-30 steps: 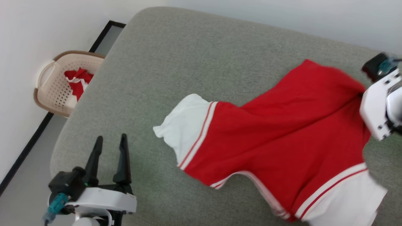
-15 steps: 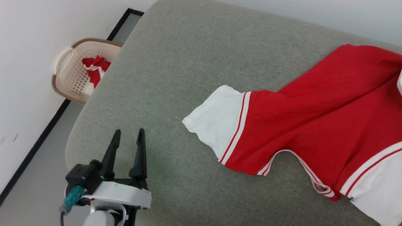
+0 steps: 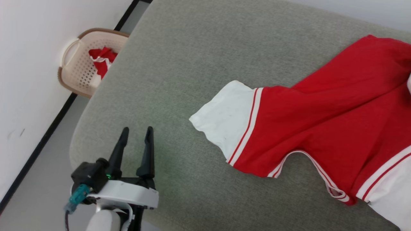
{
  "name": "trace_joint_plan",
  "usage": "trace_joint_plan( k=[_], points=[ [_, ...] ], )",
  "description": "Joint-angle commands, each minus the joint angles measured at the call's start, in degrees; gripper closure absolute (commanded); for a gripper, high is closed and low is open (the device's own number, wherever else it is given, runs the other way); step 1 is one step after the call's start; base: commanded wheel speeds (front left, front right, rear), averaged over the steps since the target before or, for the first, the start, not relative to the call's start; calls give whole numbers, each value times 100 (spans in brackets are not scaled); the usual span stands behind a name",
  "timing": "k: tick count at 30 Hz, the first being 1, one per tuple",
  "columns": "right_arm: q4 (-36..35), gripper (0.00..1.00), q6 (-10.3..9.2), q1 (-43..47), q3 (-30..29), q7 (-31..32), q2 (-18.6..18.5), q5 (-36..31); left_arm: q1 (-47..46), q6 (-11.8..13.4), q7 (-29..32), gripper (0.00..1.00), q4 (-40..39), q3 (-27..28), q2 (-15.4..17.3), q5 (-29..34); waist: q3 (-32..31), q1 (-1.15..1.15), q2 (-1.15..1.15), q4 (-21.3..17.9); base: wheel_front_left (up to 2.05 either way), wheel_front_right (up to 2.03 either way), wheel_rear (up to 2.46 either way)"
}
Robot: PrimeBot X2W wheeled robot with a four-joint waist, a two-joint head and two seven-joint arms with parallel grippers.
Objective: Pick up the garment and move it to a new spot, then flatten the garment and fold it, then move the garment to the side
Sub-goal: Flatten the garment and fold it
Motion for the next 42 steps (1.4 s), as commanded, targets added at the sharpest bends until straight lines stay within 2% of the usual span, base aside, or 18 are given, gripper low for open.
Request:
trace_joint_plan(
  k=[1,6,11,19,25,29,33,42],
  points=[
    [-22,0,-8,-51,86,-63,54,52,-38,-20,0,0,-18,39,35,32,-59,0,0,-126,0,0,0],
    [-122,0,-8,-181,276,-263,156,216,-54,-21,-1,0,-43,78,202,-48,-208,0,0,-447,0,0,0],
    [-217,0,-8,-227,360,-716,241,344,-114,-21,-1,0,8,-25,505,-128,-393,0,0,-821,0,0,0],
    [-232,0,-8,32,287,-1813,552,354,-201,-21,185,0,59,-179,1114,-414,-725,0,0,-1504,0,0,0],
    [-93,0,-8,276,-14,-2732,826,318,-235,-21,542,0,-77,-287,1501,-685,-926,0,0,-1944,0,0,0],
    [-12,0,-8,449,-324,-3108,994,219,-239,-21,997,0,-167,-422,1768,-939,-1039,0,0,-2174,0,0,0],
    [-87,0,-8,683,-741,-3202,1139,45,-290,-21,1691,0,-211,-608,2083,-1377,-1116,0,0,-2387,0,0,0],
    [-1240,0,-8,1693,-2627,-3214,1147,-1027,-701,-3,3951,0,46,-767,2817,-2490,-1145,0,0,-2777,0,0,0]
  ],
)
